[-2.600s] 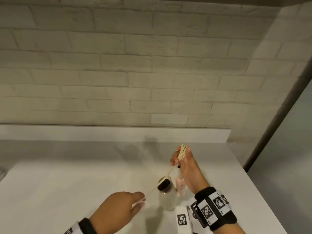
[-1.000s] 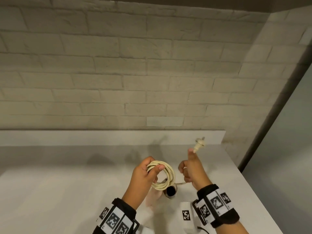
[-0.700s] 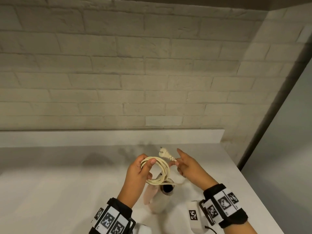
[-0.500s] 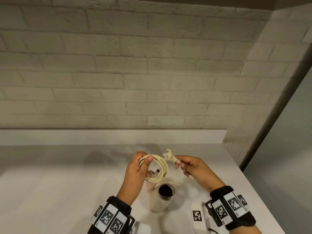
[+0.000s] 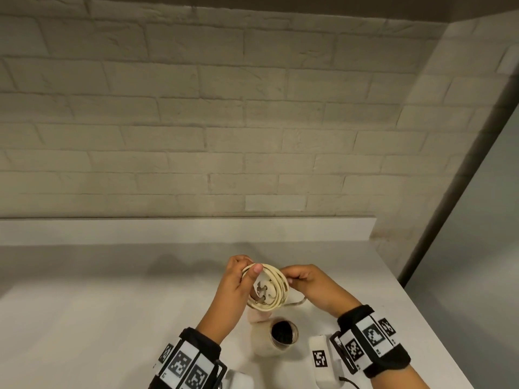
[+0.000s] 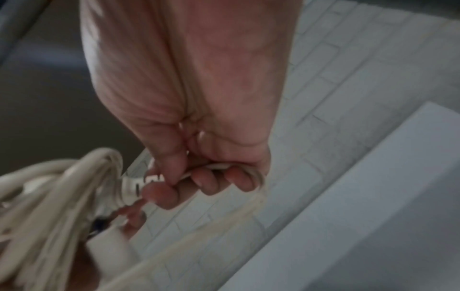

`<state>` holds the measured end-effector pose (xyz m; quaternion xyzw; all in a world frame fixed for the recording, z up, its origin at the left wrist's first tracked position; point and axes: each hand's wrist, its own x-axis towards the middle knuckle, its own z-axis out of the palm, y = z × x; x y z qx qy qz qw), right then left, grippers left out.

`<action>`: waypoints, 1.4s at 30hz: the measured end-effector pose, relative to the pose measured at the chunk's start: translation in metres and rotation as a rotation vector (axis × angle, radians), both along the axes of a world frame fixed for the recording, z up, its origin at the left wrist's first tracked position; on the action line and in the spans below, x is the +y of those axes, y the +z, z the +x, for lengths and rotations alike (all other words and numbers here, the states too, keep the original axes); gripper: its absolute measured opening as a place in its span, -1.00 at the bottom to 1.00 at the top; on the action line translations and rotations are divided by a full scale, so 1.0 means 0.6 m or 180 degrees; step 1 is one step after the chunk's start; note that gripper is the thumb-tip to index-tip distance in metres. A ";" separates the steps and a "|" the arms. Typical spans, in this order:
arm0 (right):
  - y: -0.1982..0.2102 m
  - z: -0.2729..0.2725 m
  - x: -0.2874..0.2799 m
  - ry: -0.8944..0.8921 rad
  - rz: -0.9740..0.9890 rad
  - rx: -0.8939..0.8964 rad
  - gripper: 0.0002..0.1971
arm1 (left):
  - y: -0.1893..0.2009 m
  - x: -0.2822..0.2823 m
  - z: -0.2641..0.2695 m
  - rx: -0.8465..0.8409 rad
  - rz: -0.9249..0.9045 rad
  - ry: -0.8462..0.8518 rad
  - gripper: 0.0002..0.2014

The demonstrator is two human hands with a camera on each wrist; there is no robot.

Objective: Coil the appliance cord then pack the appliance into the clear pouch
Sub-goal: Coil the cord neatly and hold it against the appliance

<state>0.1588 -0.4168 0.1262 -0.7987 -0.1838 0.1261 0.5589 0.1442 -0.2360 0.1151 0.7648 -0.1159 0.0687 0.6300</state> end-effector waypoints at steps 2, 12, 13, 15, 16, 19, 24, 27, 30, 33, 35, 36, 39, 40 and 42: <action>-0.001 -0.010 0.013 0.0005 0.0424 0.0289 -0.74 | -0.003 -0.003 0.003 0.0070 0.0148 -0.0027 -0.88; 0.015 -0.037 0.047 -0.0131 0.0117 -0.0769 -0.37 | -0.001 -0.004 0.010 0.0221 -0.0197 0.0327 -0.88; 0.015 -0.038 0.052 -0.0298 -0.0020 -0.1061 -0.44 | -0.001 -0.006 0.008 0.0243 -0.0208 0.0331 -0.88; 0.014 -0.040 0.053 -0.0513 -0.0271 -0.1521 -0.55 | -0.001 -0.009 0.005 0.0266 -0.0222 0.0317 -0.90; 0.013 -0.039 0.053 -0.0587 -0.0409 -0.1750 -0.60 | -0.002 -0.010 0.005 0.0250 -0.0211 0.0306 -0.92; 0.011 -0.041 0.056 -0.0886 -0.0559 -0.2416 -0.73 | 0.003 -0.009 0.005 0.0126 -0.0020 0.0284 -0.86; 0.060 -0.054 0.051 -0.1045 0.1891 -0.1126 -0.73 | 0.009 -0.009 -0.005 -0.0074 0.0240 0.0285 -0.79; 0.079 -0.043 0.026 -0.1230 0.2755 -0.0772 -0.62 | 0.006 -0.009 -0.007 0.0008 0.0228 0.0210 -0.79; 0.087 -0.028 -0.006 -0.1615 0.2741 -0.1019 -0.74 | -0.006 0.000 -0.005 -0.0054 0.0354 0.0276 -0.78; 0.072 -0.016 -0.032 -0.1765 0.1274 -0.1782 -0.79 | -0.010 0.002 -0.009 0.0017 0.0324 0.0230 -0.77; 0.052 -0.014 -0.026 -0.1504 0.0025 -0.1751 -0.60 | -0.007 -0.002 -0.011 0.0021 0.0293 0.0185 -0.80; 0.042 -0.017 -0.018 -0.1313 -0.0540 -0.1611 -0.48 | -0.005 -0.004 -0.011 -0.0020 0.0305 0.0187 -0.82; 0.010 -0.027 0.003 -0.0809 -0.1395 -0.1186 0.01 | -0.001 -0.008 -0.009 -0.0154 0.0316 0.0189 -0.87; 0.003 -0.029 0.010 -0.0682 -0.1488 -0.1111 0.06 | -0.001 -0.010 -0.009 -0.0157 0.0254 0.0170 -0.87; -0.004 -0.030 0.021 -0.0503 -0.1436 -0.0984 -0.07 | -0.002 -0.015 -0.007 -0.0103 0.0196 0.0203 -0.88</action>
